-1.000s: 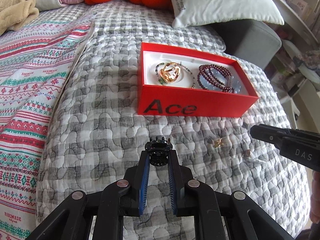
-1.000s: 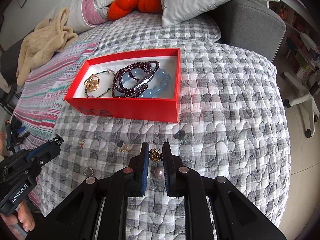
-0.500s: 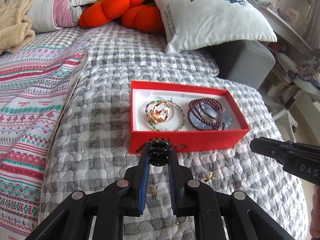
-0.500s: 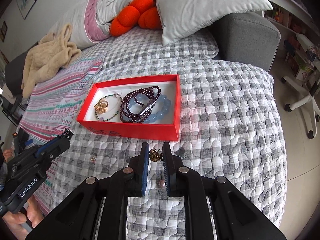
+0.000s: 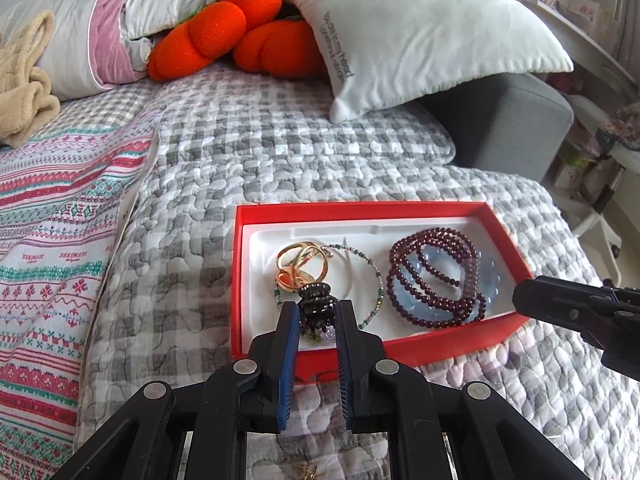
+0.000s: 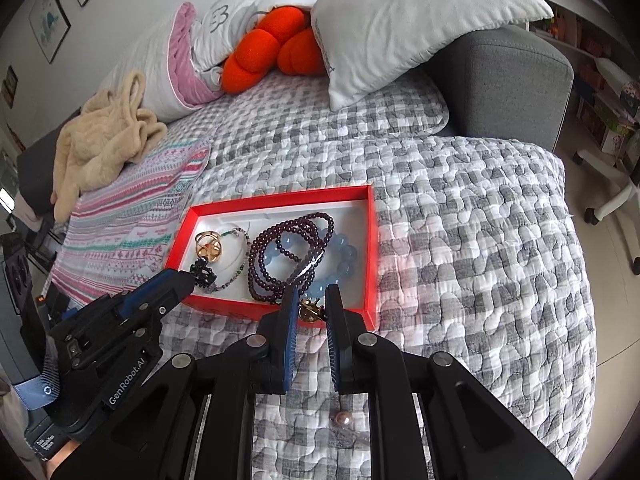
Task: Organize jewelry
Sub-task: 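Release the black charm into the box with the left tool while the right carries the gold earring over, then open the right tool over the box to drop the gold earring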
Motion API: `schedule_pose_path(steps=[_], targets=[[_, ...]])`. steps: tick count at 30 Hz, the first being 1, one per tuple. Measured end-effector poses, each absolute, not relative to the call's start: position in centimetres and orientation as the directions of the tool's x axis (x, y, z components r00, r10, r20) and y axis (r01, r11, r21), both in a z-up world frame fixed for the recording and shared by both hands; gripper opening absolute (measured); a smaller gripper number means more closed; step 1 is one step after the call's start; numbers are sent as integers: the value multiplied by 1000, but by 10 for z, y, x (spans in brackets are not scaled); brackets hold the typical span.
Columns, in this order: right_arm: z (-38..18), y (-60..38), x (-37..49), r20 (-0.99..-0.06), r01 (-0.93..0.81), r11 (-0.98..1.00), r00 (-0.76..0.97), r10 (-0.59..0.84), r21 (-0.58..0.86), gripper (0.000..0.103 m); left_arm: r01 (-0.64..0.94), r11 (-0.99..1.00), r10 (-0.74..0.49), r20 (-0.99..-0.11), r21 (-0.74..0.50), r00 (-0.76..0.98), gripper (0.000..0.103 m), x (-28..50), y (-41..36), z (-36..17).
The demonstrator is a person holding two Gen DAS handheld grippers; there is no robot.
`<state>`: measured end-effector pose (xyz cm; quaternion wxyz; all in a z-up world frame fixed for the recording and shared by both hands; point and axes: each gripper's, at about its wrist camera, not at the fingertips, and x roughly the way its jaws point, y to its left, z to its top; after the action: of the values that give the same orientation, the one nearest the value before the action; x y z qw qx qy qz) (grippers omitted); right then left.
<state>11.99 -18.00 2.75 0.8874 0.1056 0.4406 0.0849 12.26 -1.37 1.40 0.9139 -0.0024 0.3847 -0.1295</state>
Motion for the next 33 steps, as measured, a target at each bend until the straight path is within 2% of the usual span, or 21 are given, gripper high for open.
schedule_pose_path(steps=[4, 8, 13, 15, 23, 31, 33], targets=[[26, -181, 125, -764, -57, 965, 599, 238, 256, 14, 232, 968, -233, -698, -99, 677, 14, 124, -16, 15], [27, -185, 127, -761, -59, 966, 604, 236, 253, 14, 230, 969, -224, -694, -87, 684, 43, 119, -16, 20], [27, -190, 130, -760, -47, 964, 605, 236, 262, 15, 225, 971, -216, -696, -80, 685, 48, 105, -11, 29], [27, -190, 132, -761, -43, 964, 605, 235, 263, 15, 217, 974, -203, -703, -71, 682, 58, 99, -8, 30], [26, -188, 143, -769, -26, 966, 599, 221, 258, 15, 201, 977, -187, -746, -73, 639, 64, 86, 2, 21], [22, -186, 149, -775, -22, 967, 593, 217, 255, 16, 185, 980, -172, -769, -72, 616, 65, 86, 11, 15], [23, -187, 149, -780, -24, 966, 585, 221, 256, 19, 180, 981, -173, -770, -76, 614, 70, 86, 14, 15]])
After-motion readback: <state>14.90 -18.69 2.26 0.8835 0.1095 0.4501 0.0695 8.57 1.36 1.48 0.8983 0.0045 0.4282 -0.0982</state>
